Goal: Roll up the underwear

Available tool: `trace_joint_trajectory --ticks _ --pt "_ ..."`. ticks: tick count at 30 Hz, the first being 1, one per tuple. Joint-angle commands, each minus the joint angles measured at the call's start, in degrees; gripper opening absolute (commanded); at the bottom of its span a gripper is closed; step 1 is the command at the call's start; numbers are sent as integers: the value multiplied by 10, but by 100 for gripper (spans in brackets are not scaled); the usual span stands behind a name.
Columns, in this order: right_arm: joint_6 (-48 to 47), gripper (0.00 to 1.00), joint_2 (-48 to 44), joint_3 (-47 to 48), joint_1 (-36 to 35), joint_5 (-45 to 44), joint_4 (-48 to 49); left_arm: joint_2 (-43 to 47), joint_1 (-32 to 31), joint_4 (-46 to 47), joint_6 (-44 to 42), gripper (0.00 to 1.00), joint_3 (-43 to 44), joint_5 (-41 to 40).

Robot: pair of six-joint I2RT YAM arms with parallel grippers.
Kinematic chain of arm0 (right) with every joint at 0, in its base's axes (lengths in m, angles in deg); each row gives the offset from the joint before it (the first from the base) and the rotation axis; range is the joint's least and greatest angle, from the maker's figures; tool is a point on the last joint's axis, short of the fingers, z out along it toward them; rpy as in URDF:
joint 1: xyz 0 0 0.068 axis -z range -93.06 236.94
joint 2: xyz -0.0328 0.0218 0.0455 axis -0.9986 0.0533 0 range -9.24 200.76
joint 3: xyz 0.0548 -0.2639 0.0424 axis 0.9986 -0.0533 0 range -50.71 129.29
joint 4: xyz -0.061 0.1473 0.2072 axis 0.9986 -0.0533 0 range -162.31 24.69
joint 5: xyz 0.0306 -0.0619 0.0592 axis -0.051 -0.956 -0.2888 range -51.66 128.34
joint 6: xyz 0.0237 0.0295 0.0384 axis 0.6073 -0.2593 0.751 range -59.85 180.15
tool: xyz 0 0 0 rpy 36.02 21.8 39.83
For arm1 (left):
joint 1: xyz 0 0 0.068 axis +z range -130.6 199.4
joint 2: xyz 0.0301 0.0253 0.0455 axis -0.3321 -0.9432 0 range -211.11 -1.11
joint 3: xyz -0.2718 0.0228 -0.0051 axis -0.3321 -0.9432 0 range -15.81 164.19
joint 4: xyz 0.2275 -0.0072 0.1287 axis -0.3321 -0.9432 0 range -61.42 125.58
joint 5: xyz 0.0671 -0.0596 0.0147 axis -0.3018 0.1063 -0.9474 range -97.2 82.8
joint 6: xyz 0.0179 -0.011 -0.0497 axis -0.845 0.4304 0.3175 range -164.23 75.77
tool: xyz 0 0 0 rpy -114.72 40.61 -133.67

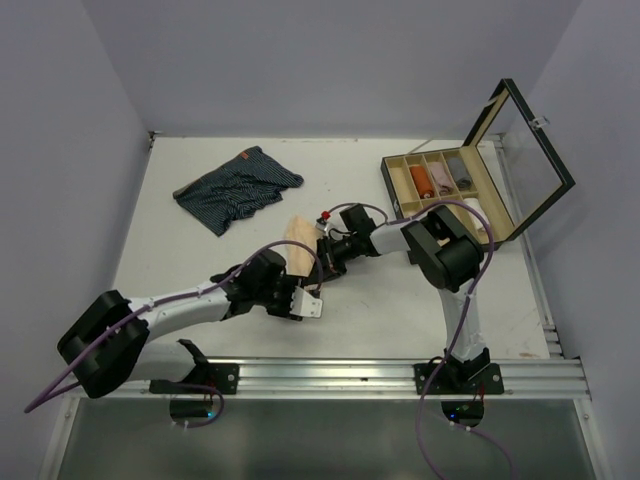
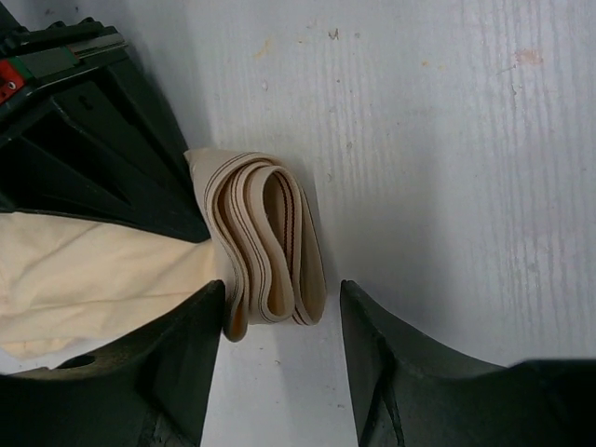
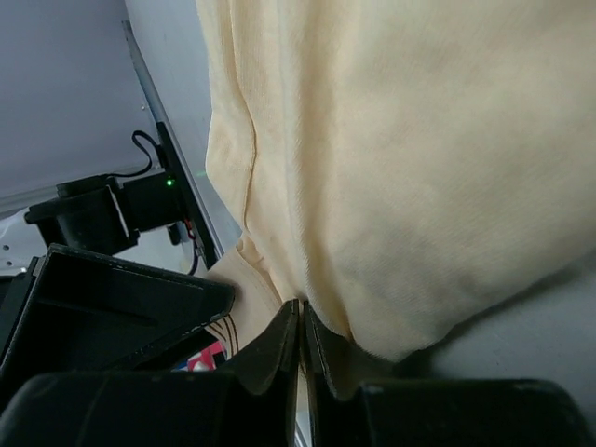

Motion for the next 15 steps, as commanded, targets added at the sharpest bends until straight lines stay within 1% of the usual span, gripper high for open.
trace_joint_trajectory --ticks 1,6,8,11,12,15 --pt "-43 11 26 6 -1 -54 -57 -4 -4 30 -33 56 -4 7" --pt "-42 10 32 14 -1 -51 -59 -14 -8 16 -49 54 -5 22" --pt "-40 10 32 17 -1 -51 -59 -29 -9 22 -48 50 -4 17" --pt "-37 9 32 19 -1 -47 -59 -57 -14 10 -45 39 10 10" --pt "-37 9 33 19 -1 -46 -59 -72 -15 6 -42 30 18 8" --pt "-35 9 26 16 -1 -43 -52 -91 -15 -13 -33 18 31 -2"
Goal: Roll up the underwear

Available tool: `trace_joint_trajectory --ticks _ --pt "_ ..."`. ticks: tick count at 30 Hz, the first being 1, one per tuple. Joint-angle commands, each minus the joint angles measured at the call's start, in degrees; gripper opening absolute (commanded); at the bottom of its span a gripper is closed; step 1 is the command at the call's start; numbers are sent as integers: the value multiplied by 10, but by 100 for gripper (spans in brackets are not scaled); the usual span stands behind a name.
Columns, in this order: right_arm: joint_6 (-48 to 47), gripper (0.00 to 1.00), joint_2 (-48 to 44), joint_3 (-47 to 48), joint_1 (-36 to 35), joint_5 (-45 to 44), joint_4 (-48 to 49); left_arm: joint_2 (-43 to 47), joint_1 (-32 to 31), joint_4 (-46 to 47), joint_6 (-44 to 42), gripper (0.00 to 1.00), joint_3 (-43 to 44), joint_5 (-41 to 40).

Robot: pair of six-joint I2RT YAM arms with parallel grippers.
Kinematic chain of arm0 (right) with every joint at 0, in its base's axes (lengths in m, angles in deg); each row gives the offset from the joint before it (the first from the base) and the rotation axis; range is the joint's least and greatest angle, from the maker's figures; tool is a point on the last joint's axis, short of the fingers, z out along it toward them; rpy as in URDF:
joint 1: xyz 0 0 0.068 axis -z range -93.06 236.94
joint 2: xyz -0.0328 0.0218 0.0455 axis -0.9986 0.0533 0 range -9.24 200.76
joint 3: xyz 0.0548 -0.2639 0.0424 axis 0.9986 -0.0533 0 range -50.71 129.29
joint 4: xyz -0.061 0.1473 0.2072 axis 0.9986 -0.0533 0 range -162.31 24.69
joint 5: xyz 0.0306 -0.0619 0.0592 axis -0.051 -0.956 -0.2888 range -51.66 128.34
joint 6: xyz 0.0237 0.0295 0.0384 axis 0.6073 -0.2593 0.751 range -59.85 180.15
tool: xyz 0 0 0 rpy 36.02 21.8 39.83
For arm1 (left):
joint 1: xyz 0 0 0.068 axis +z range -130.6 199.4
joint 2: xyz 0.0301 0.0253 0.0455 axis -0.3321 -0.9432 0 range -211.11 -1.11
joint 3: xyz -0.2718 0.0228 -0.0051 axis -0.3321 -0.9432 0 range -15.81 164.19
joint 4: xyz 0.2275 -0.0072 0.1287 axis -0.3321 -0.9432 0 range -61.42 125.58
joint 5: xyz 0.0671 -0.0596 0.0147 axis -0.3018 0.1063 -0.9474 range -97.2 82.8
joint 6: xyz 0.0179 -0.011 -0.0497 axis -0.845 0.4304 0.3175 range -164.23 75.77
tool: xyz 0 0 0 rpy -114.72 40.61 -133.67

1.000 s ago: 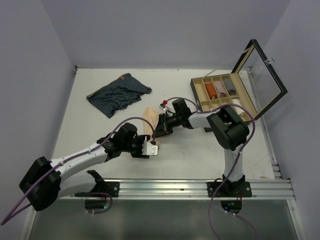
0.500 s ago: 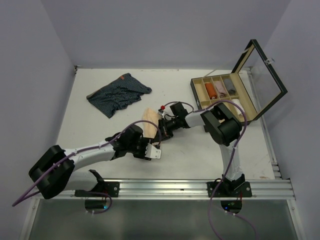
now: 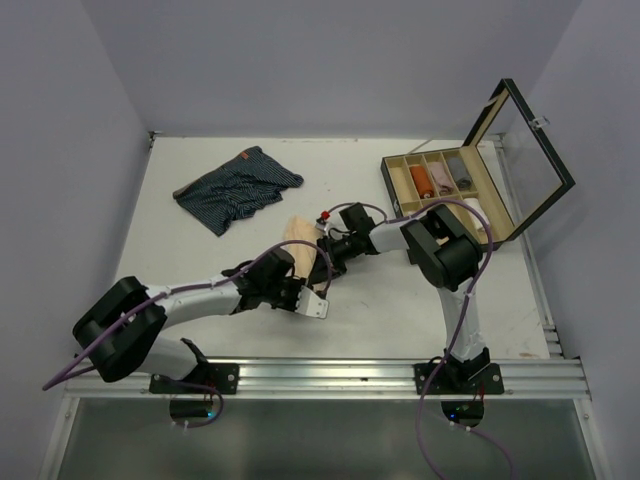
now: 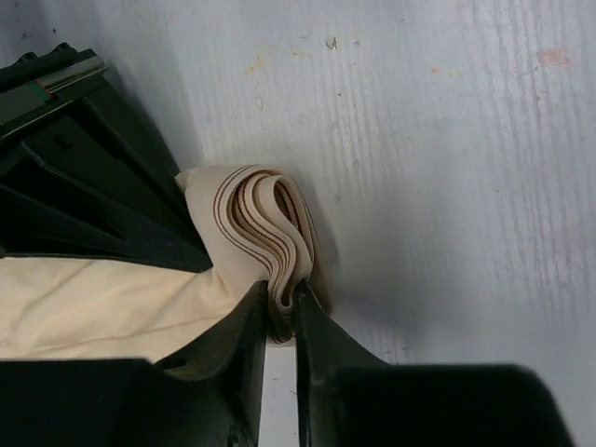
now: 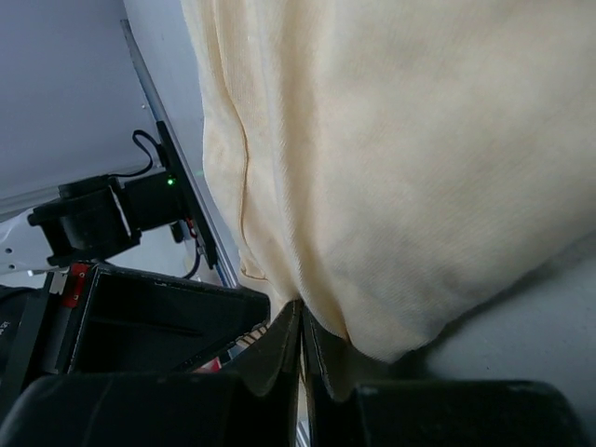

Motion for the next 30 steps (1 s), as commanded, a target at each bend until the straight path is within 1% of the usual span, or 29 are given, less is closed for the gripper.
trace_joint_trajectory --ticks 1,2,3,5,6,7,8,9,10,11,12,13,14,15,16,17,18,19,20,21,22,23,24,25,26,28,30 --pt "-23 10 13 0 0 -45 -23 -31 -5 -34 9 15 13 -5" --pt "-22 11 9 2 1 -42 -20 -31 -5 -41 14 12 20 -5" --pt "-16 12 3 0 8 -39 -10 -30 -5 -51 16 6 24 -3" --pt "-15 17 -20 8 18 -34 -9 -29 -5 -80 28 0 29 12" --pt "-18 24 -30 14 32 -31 -9 -28 -5 -107 35 0 38 19" --pt "-22 29 -50 25 41 -27 -11 -30 -5 -125 39 0 45 28" --pt "-25 34 -62 31 51 -19 -11 -32 -4 -142 47 0 52 53" --pt "-30 38 -74 37 73 -14 -17 -40 0 -160 51 0 66 69" --pt "-62 45 -95 53 83 -9 -30 -45 4 -188 56 0 74 97" --pt "-91 47 -106 65 102 -8 -53 -58 18 -203 62 0 88 113" --pt "-127 50 -116 77 109 -9 -122 -65 27 -216 64 0 98 128" --pt "-211 51 -127 102 116 -10 -159 -74 38 -245 64 0 109 161" --pt "-258 52 -150 111 121 -16 -232 -98 66 -262 62 0 136 175" --pt "-339 53 -164 118 124 -27 -262 -112 80 -292 62 0 153 189" --pt "-393 53 -177 118 124 -34 -292 -128 96 -311 57 0 170 219" --pt "-430 54 -206 114 125 -40 -334 -162 124 -327 57 0 209 232" --pt "-477 54 -220 94 125 -46 -343 -181 135 -364 55 0 229 245" --pt "-501 54 -235 82 125 -47 -351 -201 146 -382 55 0 251 268" --pt "-524 54 -251 69 125 -47 -361 -243 164 -399 55 0 293 282" --pt "-544 54 -279 46 125 -45 -371 -264 173 -439 55 0 315 296" --pt "-581 54 -295 34 124 -43 -375 -288 181 -457 55 0 337 320" --pt "-600 54 -310 25 123 -42 -381 -332 195 -473 58 0 374 331" --pt "-633 54 -337 6 120 -45 -382 -355 201 -501 59 0 392 340" --pt "-645 54 -350 -2 115 -60 -383 -374 206 -511 59 0 407 352" --pt "-655 54 -360 -9 100 -73 -379 -406 215 -516 72 0 430 354" --pt "-687 54 -392 -24 74 -104 -374 -435 220 -525 87 0 451 363" --pt "-703 56 -410 -46 30 -151 -344 -476 228 -550 84 0 480 369"
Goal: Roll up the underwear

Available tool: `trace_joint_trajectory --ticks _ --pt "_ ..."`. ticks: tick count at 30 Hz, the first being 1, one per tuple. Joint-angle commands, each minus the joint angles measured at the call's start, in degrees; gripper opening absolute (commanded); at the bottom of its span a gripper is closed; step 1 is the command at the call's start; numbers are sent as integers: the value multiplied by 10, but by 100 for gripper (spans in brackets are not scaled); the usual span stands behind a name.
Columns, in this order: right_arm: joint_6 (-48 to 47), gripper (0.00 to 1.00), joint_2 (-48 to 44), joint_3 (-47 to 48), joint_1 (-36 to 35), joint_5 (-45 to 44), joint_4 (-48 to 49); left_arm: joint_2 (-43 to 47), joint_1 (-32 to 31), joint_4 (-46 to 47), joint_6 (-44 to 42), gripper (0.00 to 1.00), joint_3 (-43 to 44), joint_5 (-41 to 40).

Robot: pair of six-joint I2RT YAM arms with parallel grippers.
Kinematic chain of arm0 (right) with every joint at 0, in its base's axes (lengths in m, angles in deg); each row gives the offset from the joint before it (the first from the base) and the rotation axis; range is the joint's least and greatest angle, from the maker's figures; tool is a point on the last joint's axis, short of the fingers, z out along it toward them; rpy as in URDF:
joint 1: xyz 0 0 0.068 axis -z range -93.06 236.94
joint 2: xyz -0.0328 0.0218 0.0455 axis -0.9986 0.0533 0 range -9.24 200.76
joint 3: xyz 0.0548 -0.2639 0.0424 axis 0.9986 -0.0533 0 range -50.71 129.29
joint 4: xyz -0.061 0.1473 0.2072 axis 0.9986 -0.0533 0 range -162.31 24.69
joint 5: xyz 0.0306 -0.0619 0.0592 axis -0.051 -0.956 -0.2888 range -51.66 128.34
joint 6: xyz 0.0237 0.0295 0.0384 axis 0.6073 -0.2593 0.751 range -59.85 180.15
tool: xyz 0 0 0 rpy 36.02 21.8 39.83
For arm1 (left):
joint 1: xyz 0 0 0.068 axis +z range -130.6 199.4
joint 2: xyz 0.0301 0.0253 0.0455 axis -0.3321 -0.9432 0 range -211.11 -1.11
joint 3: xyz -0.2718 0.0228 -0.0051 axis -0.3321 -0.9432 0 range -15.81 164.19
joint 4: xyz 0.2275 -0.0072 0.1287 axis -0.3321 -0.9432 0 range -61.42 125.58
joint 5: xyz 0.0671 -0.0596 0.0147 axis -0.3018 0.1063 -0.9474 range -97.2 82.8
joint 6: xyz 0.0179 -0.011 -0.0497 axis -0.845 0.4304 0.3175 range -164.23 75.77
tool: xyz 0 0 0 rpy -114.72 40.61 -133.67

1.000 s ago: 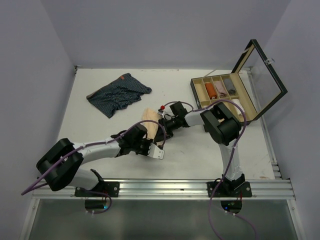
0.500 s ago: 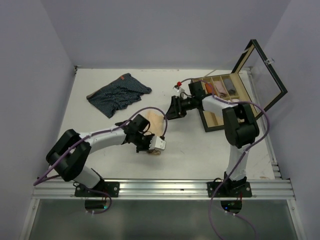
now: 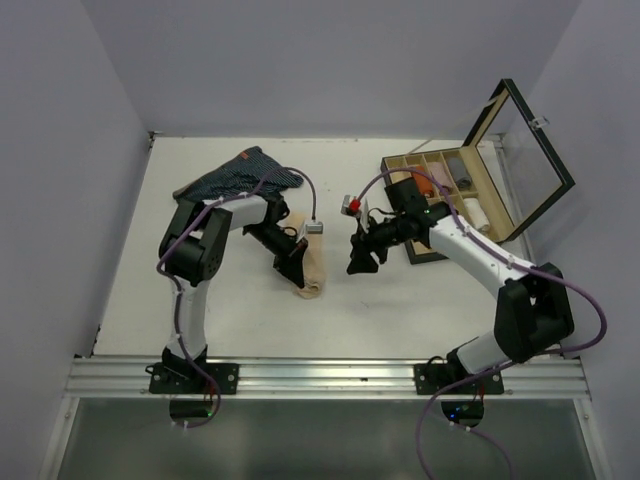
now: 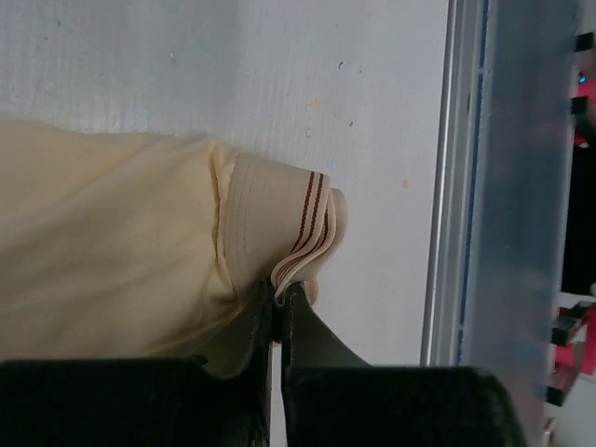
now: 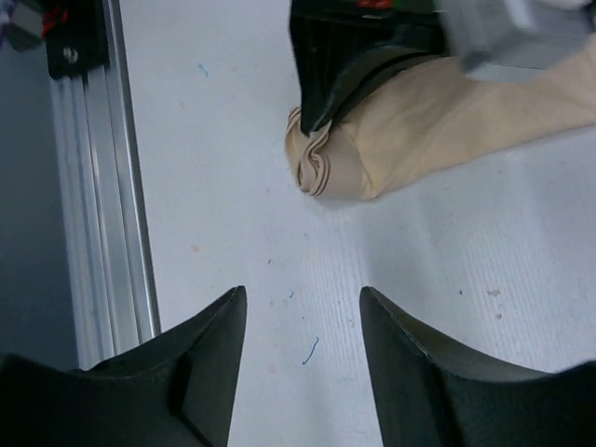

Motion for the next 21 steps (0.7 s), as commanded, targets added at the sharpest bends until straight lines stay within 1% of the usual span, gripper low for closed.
trace_joint_trajectory --ticks 1,2,3,6,8,10,11,14,21 --pt "-97 57 -53 -30 -62 -77 22 -66 10 -45 0 0 31 -3" --pt "-101 59 -57 -39 -90 -101 53 -86 13 -49 2 0 44 -4" --pt "-105 63 -59 -57 -102 -110 68 -94 14 -50 5 0 49 -5" --pt "-135 68 -57 -90 -152 -150 137 -117 16 -54 23 0 65 -6" --pt "-146 70 -42 -103 -187 -167 189 -121 18 -48 40 0 67 -1" --pt "-157 72 -29 -116 -205 -179 216 -121 19 -37 56 0 65 -1" --pt "-159 72 -15 -120 -220 -183 246 -121 18 -35 60 0 61 -3" --pt "-182 73 9 -133 -240 -196 284 -124 18 -29 67 0 56 -7" --pt "-209 73 58 -152 -247 -219 345 -122 20 -8 81 0 38 7"
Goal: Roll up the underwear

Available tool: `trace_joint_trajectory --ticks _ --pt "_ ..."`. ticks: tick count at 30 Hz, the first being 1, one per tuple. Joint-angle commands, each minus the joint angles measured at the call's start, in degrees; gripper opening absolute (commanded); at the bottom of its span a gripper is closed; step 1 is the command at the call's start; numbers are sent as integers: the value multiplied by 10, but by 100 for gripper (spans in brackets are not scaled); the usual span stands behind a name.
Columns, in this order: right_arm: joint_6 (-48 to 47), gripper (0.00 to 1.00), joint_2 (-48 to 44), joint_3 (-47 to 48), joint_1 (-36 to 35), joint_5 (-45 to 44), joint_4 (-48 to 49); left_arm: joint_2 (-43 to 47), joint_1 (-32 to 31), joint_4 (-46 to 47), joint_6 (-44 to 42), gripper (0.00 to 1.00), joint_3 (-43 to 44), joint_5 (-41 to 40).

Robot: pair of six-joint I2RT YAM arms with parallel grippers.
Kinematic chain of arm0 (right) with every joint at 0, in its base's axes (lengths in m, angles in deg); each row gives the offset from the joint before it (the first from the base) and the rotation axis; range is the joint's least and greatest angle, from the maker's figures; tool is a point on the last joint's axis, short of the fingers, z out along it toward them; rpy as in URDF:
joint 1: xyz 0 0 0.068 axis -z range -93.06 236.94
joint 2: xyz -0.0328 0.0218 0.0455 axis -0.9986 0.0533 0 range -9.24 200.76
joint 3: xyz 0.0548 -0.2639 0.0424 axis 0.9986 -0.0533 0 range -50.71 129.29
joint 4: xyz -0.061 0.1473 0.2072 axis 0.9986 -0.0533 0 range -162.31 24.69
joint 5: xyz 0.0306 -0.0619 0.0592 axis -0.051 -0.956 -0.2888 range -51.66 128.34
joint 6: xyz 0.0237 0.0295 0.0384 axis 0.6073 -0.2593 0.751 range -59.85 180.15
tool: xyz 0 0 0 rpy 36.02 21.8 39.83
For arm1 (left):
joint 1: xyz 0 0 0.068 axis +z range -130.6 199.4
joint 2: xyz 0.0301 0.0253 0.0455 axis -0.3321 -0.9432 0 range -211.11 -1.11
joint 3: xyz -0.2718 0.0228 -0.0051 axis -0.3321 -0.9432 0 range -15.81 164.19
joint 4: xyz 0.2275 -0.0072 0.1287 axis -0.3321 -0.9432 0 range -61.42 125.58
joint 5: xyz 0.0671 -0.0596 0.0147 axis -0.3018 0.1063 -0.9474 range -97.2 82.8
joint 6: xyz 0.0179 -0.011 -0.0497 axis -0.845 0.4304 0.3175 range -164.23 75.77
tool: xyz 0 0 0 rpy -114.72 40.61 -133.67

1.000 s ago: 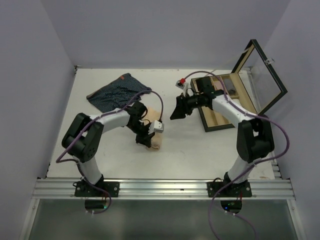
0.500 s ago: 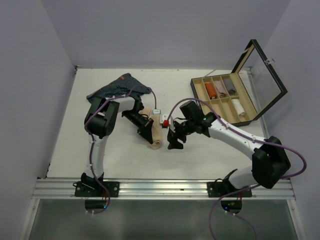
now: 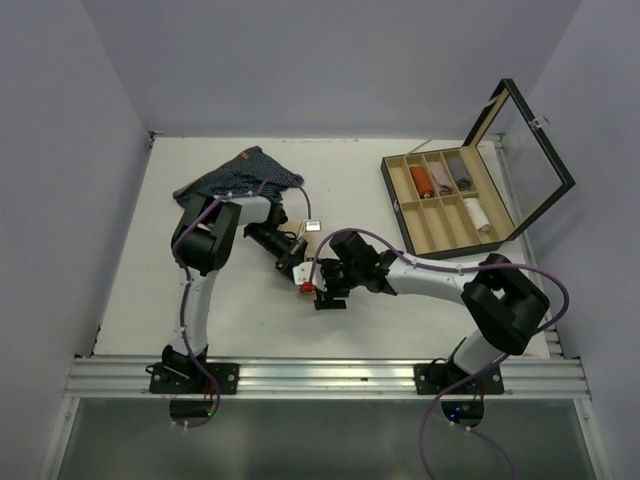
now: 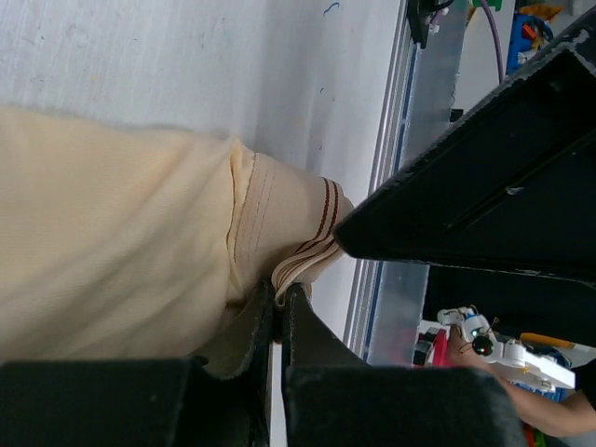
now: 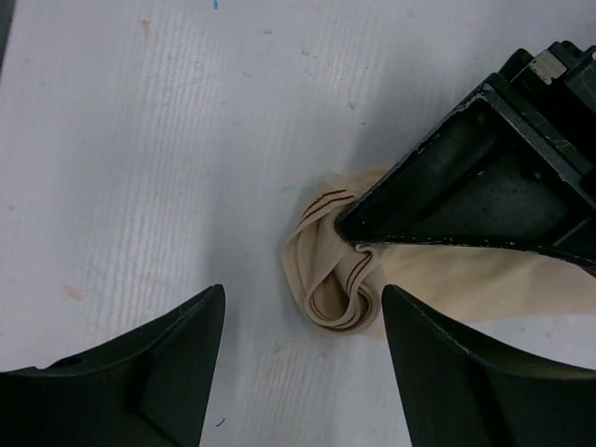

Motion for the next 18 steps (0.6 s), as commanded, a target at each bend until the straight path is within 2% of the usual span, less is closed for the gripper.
trace_joint_trajectory --ticks 1,3,7,10,13,14,15,17,18 --pt "-37 72 19 -14 -1 -25 82 -24 2 67 -10 0 -20 -67" --pt "-54 72 23 -31 -1 -26 109 -24 3 73 -8 0 -23 -69" --pt "-82 69 53 -29 -2 -13 100 -24 9 75 -6 0 -22 -65" --pt "-93 58 68 -26 -3 -2 95 -23 16 81 -1 0 -23 -65" --pt "-85 37 75 -12 -2 7 94 -9 23 96 12 0 -35 -71" --pt "-82 22 82 -3 -2 11 91 -1 24 116 19 1 -42 -71" --pt "-74 16 88 3 -2 21 87 7 27 126 26 2 -49 -73" --pt "-54 0 110 29 -2 38 68 42 32 152 36 11 -72 -67" --pt "-49 0 116 38 1 46 49 59 35 165 41 15 -80 -65"
